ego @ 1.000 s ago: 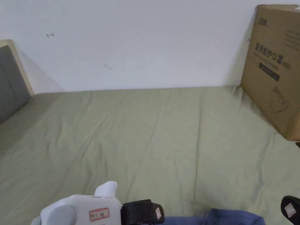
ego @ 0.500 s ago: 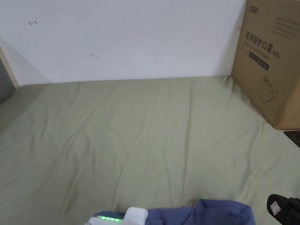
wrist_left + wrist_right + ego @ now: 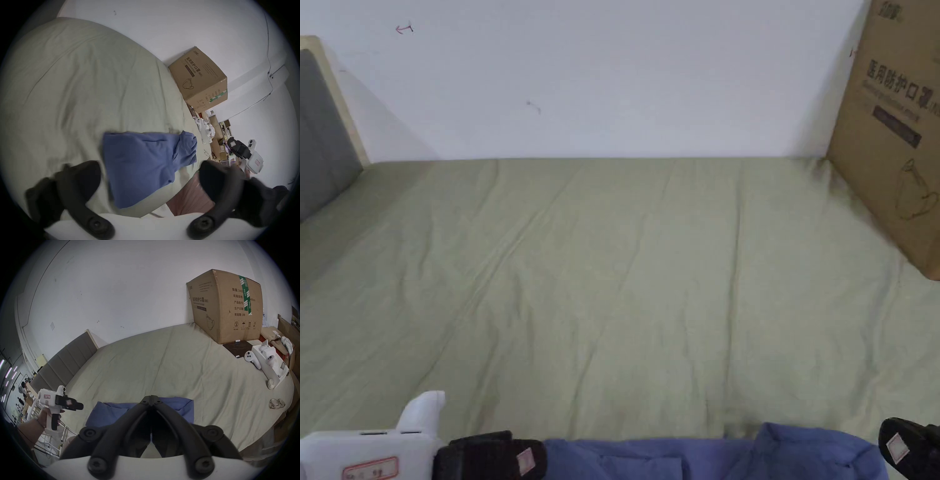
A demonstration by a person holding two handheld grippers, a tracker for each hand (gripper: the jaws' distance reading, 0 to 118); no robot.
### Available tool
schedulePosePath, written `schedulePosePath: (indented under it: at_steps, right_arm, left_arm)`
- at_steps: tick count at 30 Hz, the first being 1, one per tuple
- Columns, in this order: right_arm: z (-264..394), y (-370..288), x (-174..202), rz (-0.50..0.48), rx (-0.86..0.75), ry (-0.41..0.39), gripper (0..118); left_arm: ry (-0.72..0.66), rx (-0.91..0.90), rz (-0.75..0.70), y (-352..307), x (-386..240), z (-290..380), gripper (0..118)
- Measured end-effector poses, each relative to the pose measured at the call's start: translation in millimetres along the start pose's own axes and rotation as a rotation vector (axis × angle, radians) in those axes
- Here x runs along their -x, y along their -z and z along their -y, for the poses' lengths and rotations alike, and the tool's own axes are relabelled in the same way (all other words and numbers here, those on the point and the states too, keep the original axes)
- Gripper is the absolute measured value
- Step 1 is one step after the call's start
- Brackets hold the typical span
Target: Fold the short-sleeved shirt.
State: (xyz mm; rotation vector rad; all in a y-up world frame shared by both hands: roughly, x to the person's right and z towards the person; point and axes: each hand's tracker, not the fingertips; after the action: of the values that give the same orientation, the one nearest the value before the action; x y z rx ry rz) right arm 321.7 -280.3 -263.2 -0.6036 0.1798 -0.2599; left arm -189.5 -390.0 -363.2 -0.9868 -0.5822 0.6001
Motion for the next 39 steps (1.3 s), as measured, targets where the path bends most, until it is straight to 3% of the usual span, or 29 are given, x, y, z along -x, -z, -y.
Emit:
schedulePosePath:
  at_steps: [8,10,12,14,15,16,17,18,19,20,22,25,27,29,31,35,36,37,39]
  right_arm:
    - [-1,21,25,0.002,0.071,-0.032,0]
    - [-3,27,30,0.006,0.086,-0.046,0]
    - [-5,32,37,0.007,0.093,-0.06,0]
    - [-8,35,45,-0.006,0.101,-0.069,0]
    - [-9,36,48,-0.014,0.103,-0.069,0]
    - [-11,36,50,-0.021,0.102,-0.069,0]
    - [-11,36,52,-0.029,0.1,-0.07,0]
    - [-12,36,54,-0.033,0.097,-0.071,0]
    - [-12,35,54,-0.035,0.096,-0.072,0]
    - [-12,35,55,-0.037,0.095,-0.074,0]
    - [-12,34,54,-0.043,0.098,-0.078,0]
    - [-10,27,51,-0.054,0.088,-0.074,0]
    - [-7,23,47,-0.07,0.077,-0.055,0]
    - [-1,19,41,-0.08,0.073,-0.034,0]
    - [5,15,35,-0.085,0.073,-0.014,0]
    - [11,5,22,-0.088,0.075,0.01,0]
    - [11,2,18,-0.085,0.07,0.017,0]
    - [11,-1,13,-0.082,0.064,0.024,0]
    - [12,-9,4,-0.079,0.045,0.043,0]
  left_arm:
    - [-0.388,0.125,0.315,69,110,16,118]
    - [-0.391,0.046,0.501,85,105,16,118]
    - [-0.476,0.092,0.628,116,96,19,118]
    - [-0.44,0.1,0.563,133,88,22,113]
    - [-0.376,0.086,0.493,134,88,22,81]
    - [-0.329,0.114,0.319,134,91,26,31]
    - [-0.293,0.146,0.109,137,97,32,5]
    - [-0.398,0.086,0.367,134,93,32,6]
    - [-0.39,0.083,0.324,128,81,23,6]
    - [-0.331,0.126,0.183,120,67,21,6]
    - [-0.172,0.093,0.061,97,34,13,7]
    - [-0.043,0.03,-0.174,45,-11,9,7]
    - [0.024,-0.061,-0.465,14,-40,11,7]
    - [0.102,-0.143,-0.649,-5,-57,19,7]
    - [0.111,-0.146,-0.607,-8,-71,21,8]
    - [-0.168,-0.103,-0.194,26,-88,16,8]
    - [-0.178,-0.079,-0.148,46,-95,11,14]
    - [-0.174,-0.059,-0.144,64,-103,7,28]
    - [-0.11,-0.026,-0.123,104,-124,1,91]
